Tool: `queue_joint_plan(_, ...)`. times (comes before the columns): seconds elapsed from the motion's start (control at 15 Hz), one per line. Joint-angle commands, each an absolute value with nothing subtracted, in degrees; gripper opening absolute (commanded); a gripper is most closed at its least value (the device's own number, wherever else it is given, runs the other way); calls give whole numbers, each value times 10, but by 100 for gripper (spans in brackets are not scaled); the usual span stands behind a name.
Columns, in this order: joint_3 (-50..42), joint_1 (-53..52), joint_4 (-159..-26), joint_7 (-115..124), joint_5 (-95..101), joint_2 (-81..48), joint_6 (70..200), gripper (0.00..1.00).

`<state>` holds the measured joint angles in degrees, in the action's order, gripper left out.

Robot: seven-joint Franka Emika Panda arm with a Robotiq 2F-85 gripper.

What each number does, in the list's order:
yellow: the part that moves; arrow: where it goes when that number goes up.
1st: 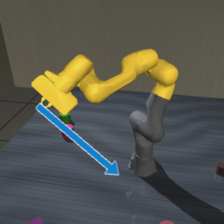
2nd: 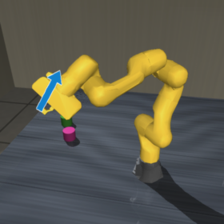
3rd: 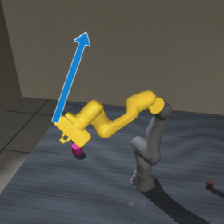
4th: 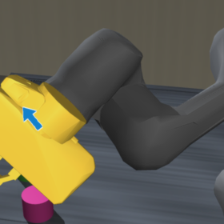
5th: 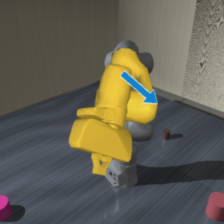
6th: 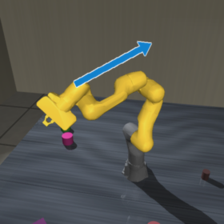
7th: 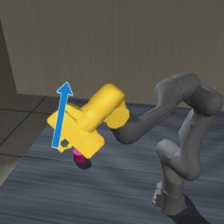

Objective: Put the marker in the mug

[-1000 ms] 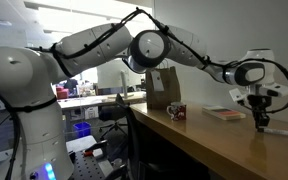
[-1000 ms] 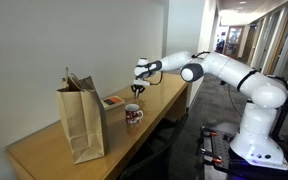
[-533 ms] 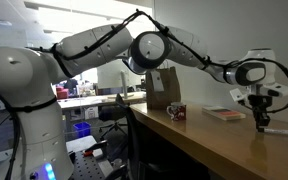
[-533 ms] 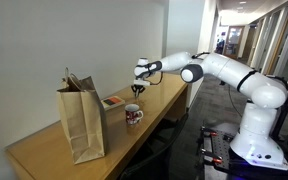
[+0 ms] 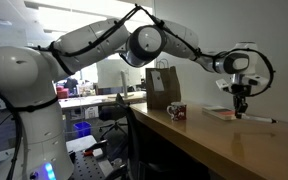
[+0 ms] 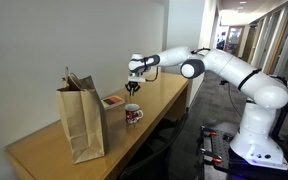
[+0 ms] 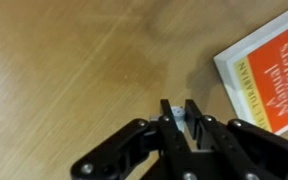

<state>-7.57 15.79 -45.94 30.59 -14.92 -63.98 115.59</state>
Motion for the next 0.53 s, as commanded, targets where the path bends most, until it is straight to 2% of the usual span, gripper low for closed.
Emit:
queue_joint_plan(0.0, -53, 148, -575, 274, -163, -549, 1136, 5)
queue_joint_plan(0.47, -8, 126, -767, 212, -184, -407, 1135, 5)
